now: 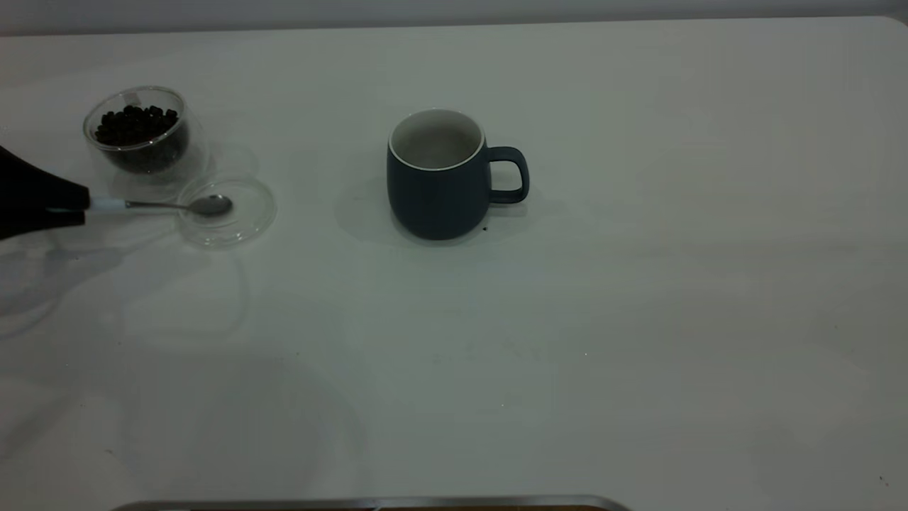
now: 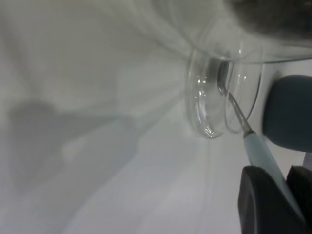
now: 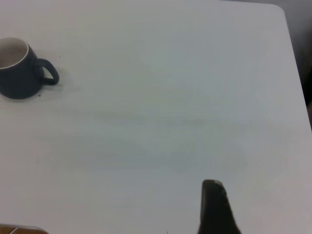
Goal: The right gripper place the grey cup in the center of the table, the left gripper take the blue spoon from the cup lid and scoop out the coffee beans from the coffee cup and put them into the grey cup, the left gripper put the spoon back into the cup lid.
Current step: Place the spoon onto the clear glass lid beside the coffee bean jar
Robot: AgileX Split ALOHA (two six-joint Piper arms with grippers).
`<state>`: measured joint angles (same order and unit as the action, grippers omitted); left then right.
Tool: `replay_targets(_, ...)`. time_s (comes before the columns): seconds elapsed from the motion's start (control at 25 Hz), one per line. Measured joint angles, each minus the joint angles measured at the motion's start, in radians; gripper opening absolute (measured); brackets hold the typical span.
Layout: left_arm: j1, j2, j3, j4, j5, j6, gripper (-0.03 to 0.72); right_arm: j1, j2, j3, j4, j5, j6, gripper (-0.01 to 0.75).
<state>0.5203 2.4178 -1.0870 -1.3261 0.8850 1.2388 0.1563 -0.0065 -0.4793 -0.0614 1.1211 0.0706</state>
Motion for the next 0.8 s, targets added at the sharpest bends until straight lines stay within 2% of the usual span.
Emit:
replay_targets(0.52,-0.108,0.041,0.0,-0.13,-0.008,0.124,0.134,0.0,0.0,0.0,0.0,0.0,0.0,0.503)
replay_targets(0.8,-0.109,0.046,0.0,-0.135,-0.015,0.127,0.135,0.0,0.0,0.0,0.0,0.0,0.0,0.503)
